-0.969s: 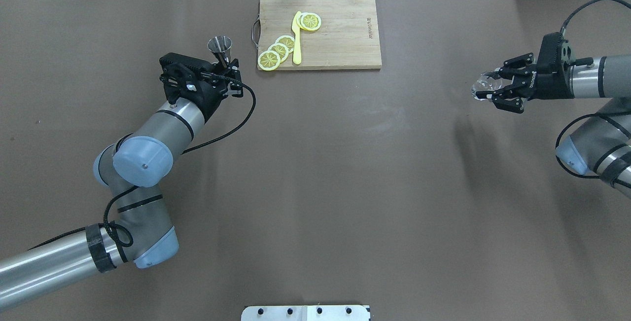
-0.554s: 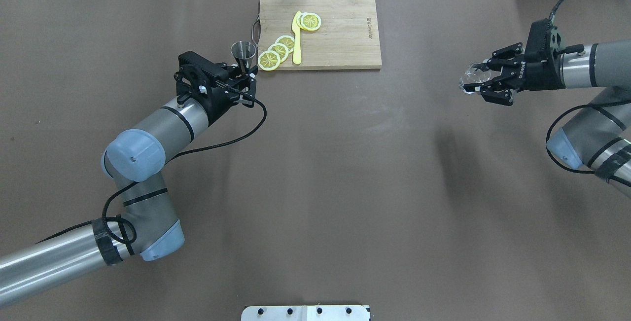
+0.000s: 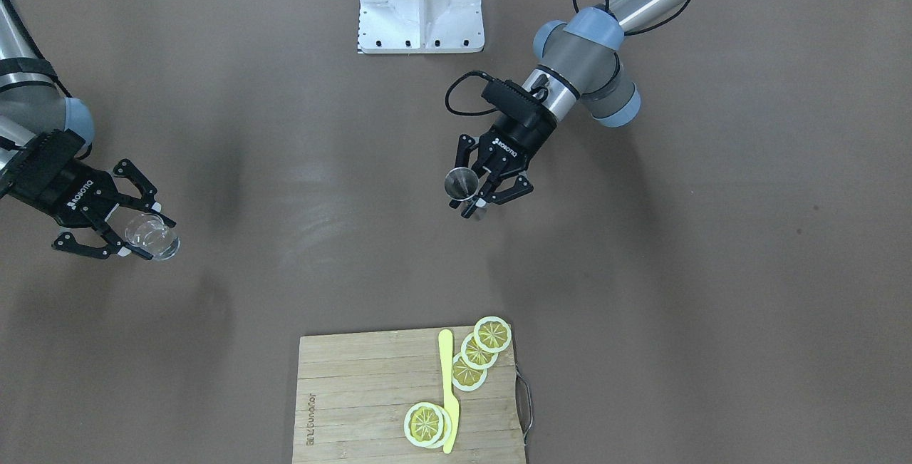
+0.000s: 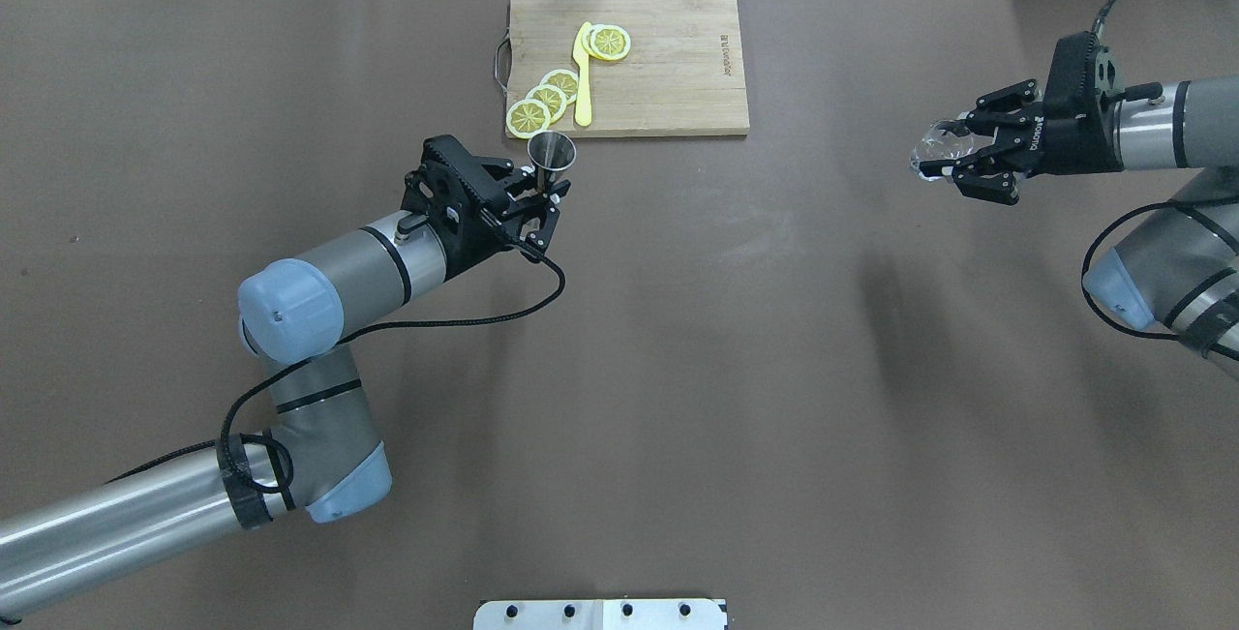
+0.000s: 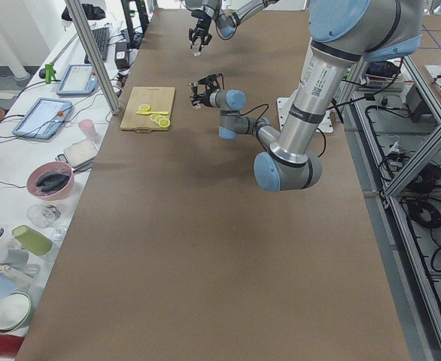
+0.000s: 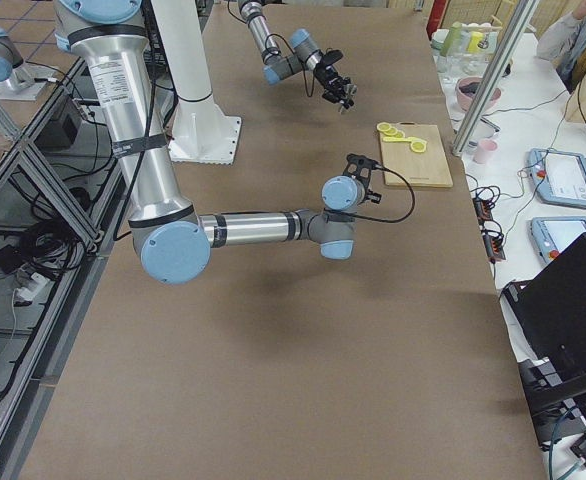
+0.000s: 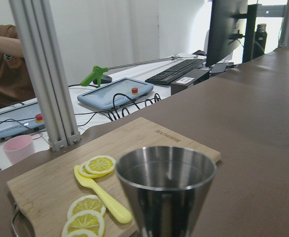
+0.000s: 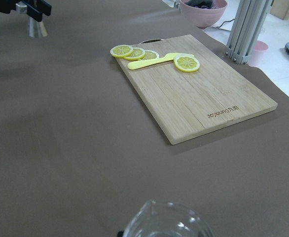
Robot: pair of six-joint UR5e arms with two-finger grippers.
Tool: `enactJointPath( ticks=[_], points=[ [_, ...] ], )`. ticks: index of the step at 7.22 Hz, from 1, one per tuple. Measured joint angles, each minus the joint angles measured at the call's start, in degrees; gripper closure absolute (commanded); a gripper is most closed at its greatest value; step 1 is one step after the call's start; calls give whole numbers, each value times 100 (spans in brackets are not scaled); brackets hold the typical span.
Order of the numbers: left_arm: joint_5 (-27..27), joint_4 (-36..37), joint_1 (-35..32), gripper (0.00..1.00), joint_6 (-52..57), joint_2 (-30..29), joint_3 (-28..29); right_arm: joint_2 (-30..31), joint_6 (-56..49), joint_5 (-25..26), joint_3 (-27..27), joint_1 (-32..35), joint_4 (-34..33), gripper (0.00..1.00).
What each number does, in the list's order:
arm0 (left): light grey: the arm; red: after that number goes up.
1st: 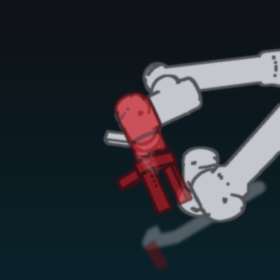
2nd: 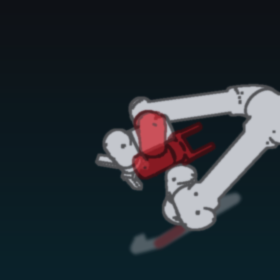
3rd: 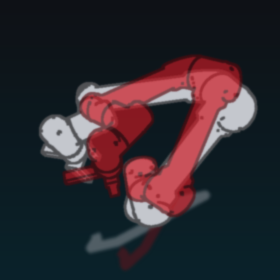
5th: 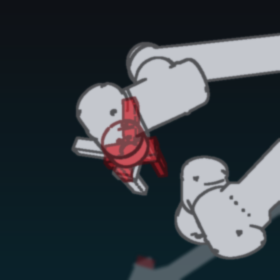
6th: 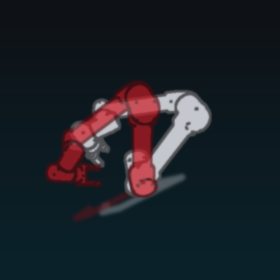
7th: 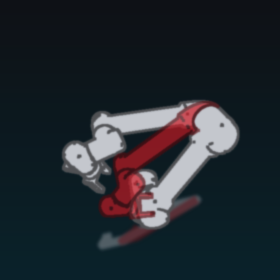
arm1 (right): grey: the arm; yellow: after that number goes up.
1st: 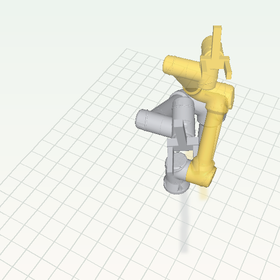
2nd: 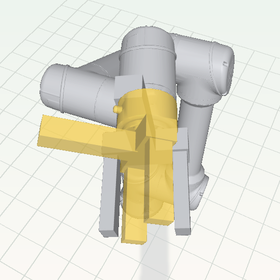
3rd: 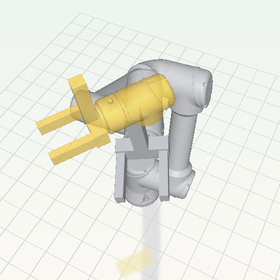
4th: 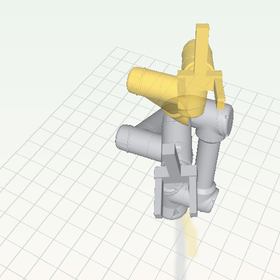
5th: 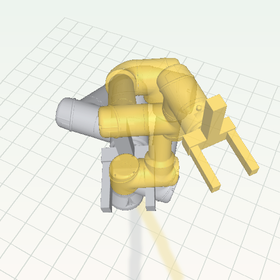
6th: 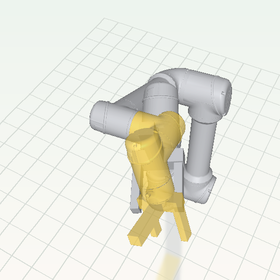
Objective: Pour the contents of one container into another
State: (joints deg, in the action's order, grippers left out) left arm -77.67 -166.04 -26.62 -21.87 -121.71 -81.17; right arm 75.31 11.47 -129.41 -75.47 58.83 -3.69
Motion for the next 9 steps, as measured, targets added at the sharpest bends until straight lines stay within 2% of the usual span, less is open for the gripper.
enactJointPath(
  ticks=[3, 9],
  points=[
    [-697, -531, 232, 100, 473, -120, 52, 4, 16, -269, 2, 225, -47, 100],
    [-1039, -820, 267, 100, 589, -150, 232, 72, 141, -481, -7, 247, -45, 100]
  ],
)
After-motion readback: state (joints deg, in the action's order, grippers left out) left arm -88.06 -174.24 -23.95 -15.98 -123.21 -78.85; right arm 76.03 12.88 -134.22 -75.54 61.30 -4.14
